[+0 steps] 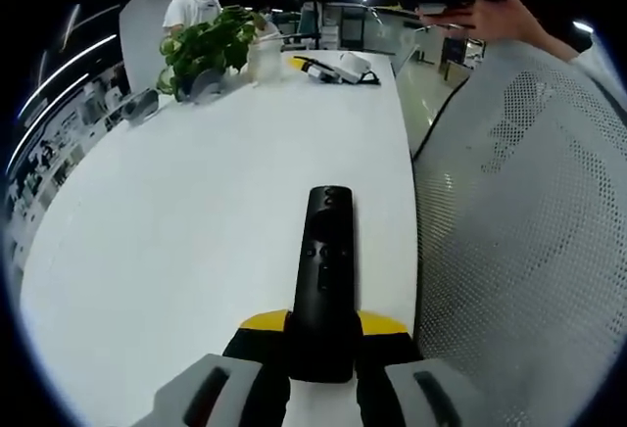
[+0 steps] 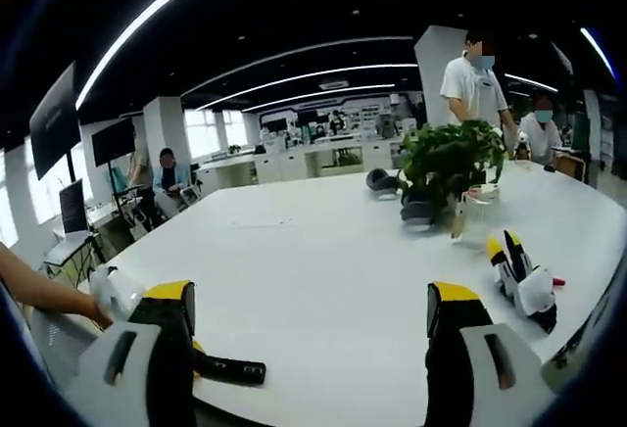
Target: Press the specified remote control buttons in sequence, fully releasing each button before pressing the next.
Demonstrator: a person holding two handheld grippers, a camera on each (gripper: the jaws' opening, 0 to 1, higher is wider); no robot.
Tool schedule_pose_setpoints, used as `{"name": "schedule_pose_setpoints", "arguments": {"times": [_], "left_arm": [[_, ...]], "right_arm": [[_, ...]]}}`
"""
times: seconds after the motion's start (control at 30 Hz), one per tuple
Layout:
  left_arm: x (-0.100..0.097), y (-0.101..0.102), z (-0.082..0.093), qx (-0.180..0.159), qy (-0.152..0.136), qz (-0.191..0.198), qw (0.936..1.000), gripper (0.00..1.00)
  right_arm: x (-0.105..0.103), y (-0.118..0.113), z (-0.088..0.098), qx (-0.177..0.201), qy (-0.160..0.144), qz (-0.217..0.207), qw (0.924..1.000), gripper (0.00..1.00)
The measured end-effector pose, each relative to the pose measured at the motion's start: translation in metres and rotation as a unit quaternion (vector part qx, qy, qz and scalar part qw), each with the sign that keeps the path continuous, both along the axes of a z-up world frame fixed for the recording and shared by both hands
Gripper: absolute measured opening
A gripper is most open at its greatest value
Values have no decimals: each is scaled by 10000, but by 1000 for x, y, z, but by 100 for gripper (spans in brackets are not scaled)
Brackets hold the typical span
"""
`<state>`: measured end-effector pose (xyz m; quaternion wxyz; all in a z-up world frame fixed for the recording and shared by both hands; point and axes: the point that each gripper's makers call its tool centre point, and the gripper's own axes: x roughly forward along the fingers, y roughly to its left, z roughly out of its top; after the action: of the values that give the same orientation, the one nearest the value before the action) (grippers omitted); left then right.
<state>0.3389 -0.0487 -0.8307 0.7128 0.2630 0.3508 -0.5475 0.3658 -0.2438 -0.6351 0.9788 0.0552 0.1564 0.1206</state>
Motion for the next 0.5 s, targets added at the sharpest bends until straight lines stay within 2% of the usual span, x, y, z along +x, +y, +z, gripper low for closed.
{"name": "schedule_pose_setpoints", "arguments": {"times": [0.23,0.33,0.5], "left_arm": [[6,3,0,111,59,-89,9999,23],[13,6,0,177,128,-54,9997,23],[30,14,4,342,62,-71,9994,23]], "right_arm": [[0,-1,-6,-78,141,-27,9999,99],[0,-1,-6,-121,150,-27,9998,99],[0,-2,-7,-160,166,-47,9997,98]]}}
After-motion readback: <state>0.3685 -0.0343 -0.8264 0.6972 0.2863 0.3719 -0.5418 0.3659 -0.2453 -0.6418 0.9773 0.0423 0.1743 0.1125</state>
